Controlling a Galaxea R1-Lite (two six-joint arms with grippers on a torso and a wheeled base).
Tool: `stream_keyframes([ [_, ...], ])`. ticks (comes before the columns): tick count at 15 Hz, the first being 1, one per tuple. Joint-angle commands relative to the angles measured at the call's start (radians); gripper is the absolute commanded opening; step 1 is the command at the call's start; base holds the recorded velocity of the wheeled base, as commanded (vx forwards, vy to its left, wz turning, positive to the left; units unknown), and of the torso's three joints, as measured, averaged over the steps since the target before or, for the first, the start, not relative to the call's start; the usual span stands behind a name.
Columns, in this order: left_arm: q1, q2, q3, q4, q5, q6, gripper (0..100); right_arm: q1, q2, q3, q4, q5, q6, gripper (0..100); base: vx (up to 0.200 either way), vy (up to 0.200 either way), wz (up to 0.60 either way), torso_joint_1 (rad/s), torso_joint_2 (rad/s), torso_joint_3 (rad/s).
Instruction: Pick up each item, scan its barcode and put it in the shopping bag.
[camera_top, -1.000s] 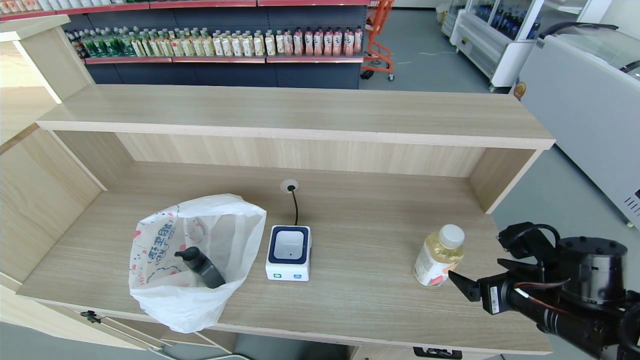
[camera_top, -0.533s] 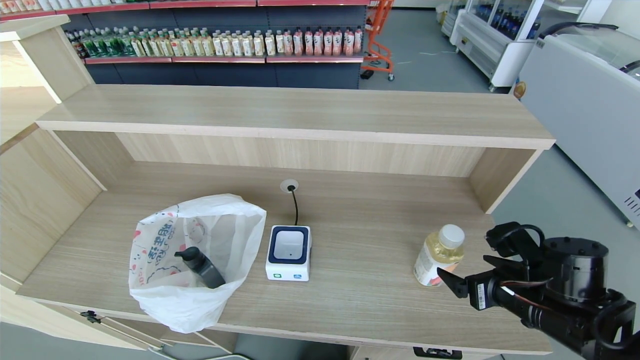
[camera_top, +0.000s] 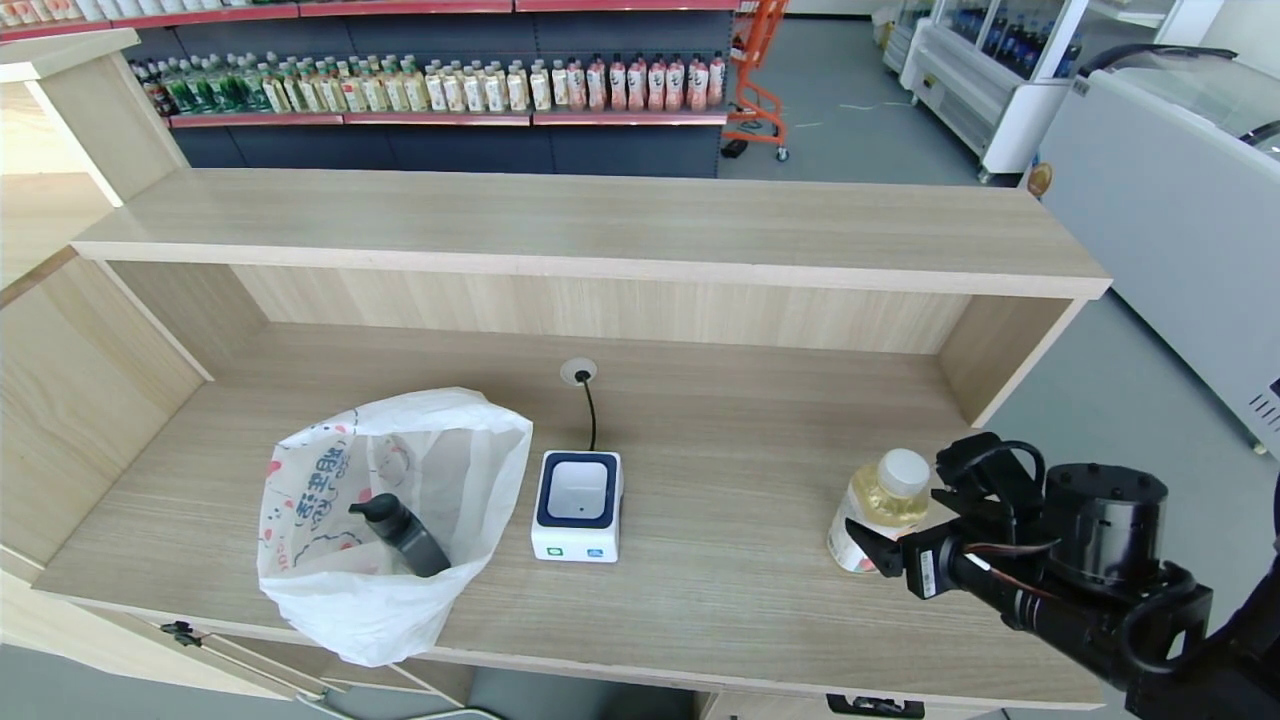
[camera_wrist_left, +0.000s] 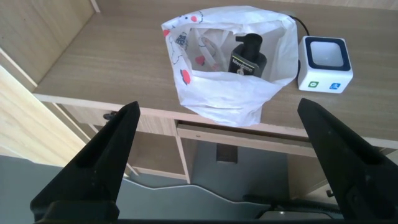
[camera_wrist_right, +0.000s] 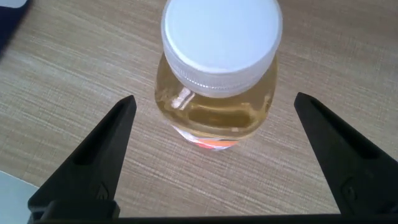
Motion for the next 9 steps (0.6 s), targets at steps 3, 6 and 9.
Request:
stream_keyframes([
  [3,0.000,0.000,0.000,0.000,0.000,0.000,100,0.004,0.068,-0.035,-0.039,0.009,-0.008,100,0.000,0.000,0.00,0.000,0.00,0.000],
  [6,0.000,0.000,0.000,0.000,0.000,0.000,100,0.011,0.105,-0.051,-0.060,0.022,-0.011,100,0.000,0.000,0.00,0.000,0.00,0.000],
  [9,0.000,0.000,0.000,0.000,0.000,0.000,100,0.011,0.126,-0.066,-0.082,0.022,-0.028,100,0.000,0.000,0.00,0.000,0.00,0.000],
])
